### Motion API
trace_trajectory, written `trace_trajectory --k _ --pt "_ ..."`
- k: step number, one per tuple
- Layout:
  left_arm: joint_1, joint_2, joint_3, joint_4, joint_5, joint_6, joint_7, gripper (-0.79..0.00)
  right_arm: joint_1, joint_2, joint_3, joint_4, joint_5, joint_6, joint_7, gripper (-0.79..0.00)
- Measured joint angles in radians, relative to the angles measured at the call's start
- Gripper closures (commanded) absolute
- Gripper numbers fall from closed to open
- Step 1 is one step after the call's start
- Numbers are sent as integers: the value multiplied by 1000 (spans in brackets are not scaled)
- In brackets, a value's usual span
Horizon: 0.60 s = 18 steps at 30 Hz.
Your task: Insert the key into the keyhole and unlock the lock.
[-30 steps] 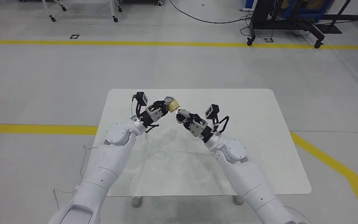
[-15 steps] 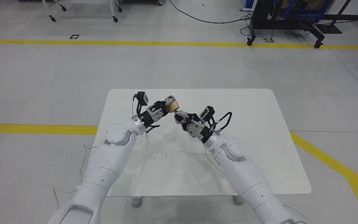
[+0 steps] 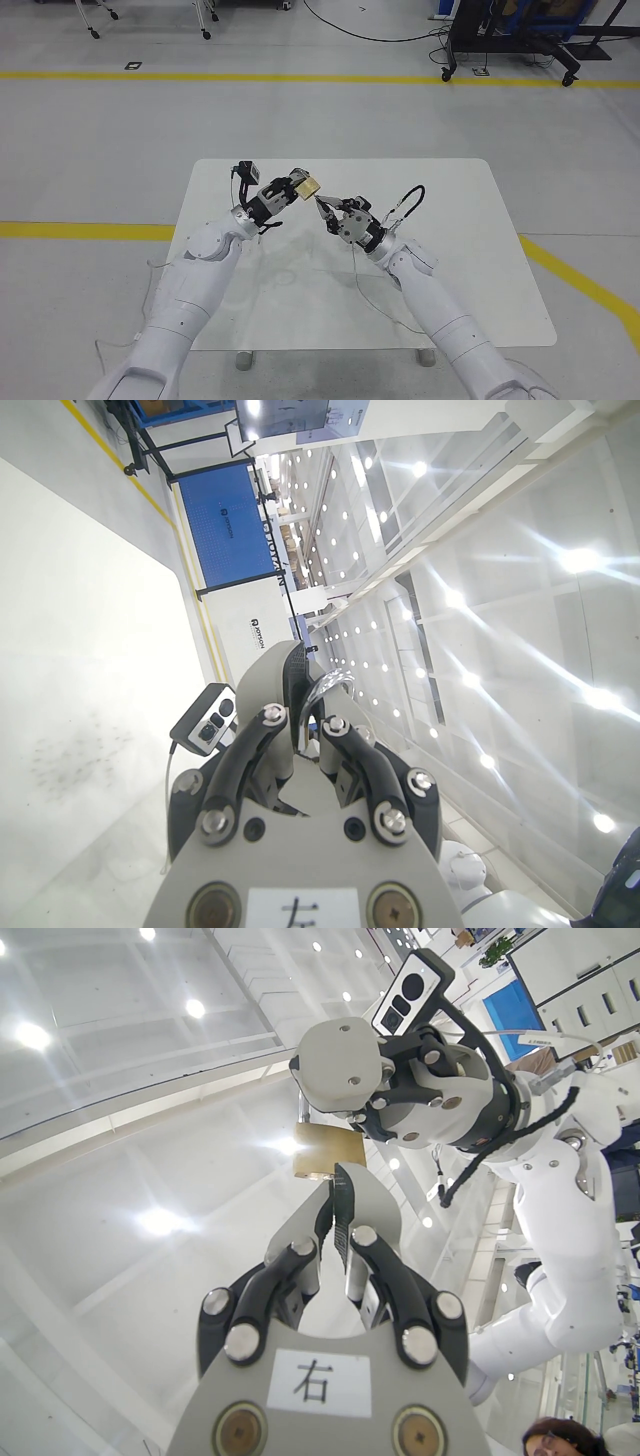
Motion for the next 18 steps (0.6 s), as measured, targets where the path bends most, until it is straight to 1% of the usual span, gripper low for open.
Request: trace_trajectory --k 2,3,4,5,6,8,10,13,16,18 --pt "1 0 -2 1 1 -2 5 0 4 0 0 2 -12 -6 -6 -382" --pt "1 0 -3 1 1 -2 8 0 4 0 -1 2 -20 -9 -7 -539" --pt "1 0 -5 2 1 -2 10 0 5 1 -1 0 -28 -15 -7 -650" --pt "2 0 -6 3 1 -1 15 0 4 2 1 -5 -43 -28 -4 -733" --pt "2 0 -8 5 0 1 20 0 2 4 5 -10 -59 -45 -5 -785" --pt "0 0 -10 7 2 7 30 0 -9 10 20 -28 -109 -103 -17 -785" --pt "-4 0 -10 11 8 13 42 0 -25 16 39 -49 -136 -136 -14 -785" --pt "-11 -1 -4 21 37 27 69 0 -60 32 98 -94 -191 -211 -16 -785" --pt "-23 -2 23 26 129 36 105 0 -117 51 188 -160 -225 -307 -39 -785" --pt "-30 -2 50 23 241 41 154 0 -162 64 263 -210 -272 -389 -88 -785"
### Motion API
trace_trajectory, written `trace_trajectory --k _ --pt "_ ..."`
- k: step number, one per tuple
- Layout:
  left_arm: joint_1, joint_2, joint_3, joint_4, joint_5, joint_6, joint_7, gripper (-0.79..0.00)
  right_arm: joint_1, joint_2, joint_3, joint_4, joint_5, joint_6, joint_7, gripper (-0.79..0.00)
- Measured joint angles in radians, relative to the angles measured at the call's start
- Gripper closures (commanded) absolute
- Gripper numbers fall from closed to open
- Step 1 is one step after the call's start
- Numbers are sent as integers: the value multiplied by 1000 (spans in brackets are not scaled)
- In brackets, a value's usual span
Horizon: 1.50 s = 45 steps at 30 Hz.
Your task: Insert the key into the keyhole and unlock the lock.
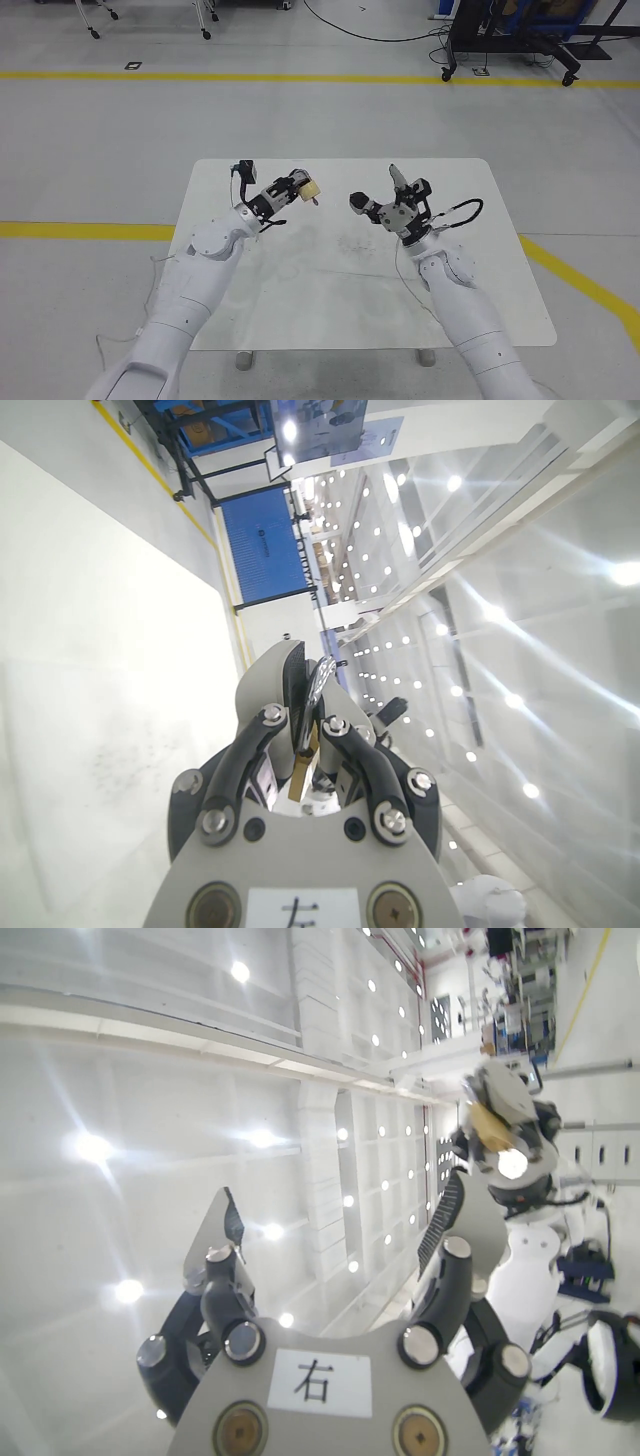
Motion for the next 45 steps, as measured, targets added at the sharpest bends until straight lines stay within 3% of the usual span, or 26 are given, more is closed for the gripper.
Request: trace_trajectory --k 6,9,15,21,22,24,25,26,32,37,40,45 --pt "-10 -18 86 -23 81 72 19 0 -122 25 188 -155 -53 -97 -110 -785" --pt "-34 -30 149 -29 198 162 18 0 -119 25 183 -150 -53 -95 -109 -785" --pt "-123 -61 286 6 435 429 39 0 -118 25 182 -149 -53 -95 -109 -785" --pt "-201 -95 396 71 560 574 -65 0 -118 25 182 -149 -53 -95 -109 -785" --pt "-210 -100 409 82 575 588 -74 -95 -118 25 182 -149 -53 -95 -109 -785" --pt "-225 -111 432 104 598 611 -89 -366 -118 25 182 -149 -53 -95 -109 -785" --pt "-230 -115 437 111 603 619 -94 -637 -118 25 182 -149 -53 -95 -109 -785" --pt "-236 -119 442 119 605 628 -102 -785 -118 25 182 -149 -53 -95 -109 -785" --pt "-252 -122 441 115 638 665 -146 -785 -118 25 182 -149 -53 -95 -109 -785" --pt "-235 -106 388 59 619 647 -152 -785 -118 25 182 -149 -53 -95 -109 -785" --pt "-205 -86 329 -23 608 607 -121 -785 -118 25 182 -149 -53 -95 -109 -785" --pt "-80 -31 180 -242 665 490 46 -785 -118 25 182 -149 -53 -95 -109 -785"
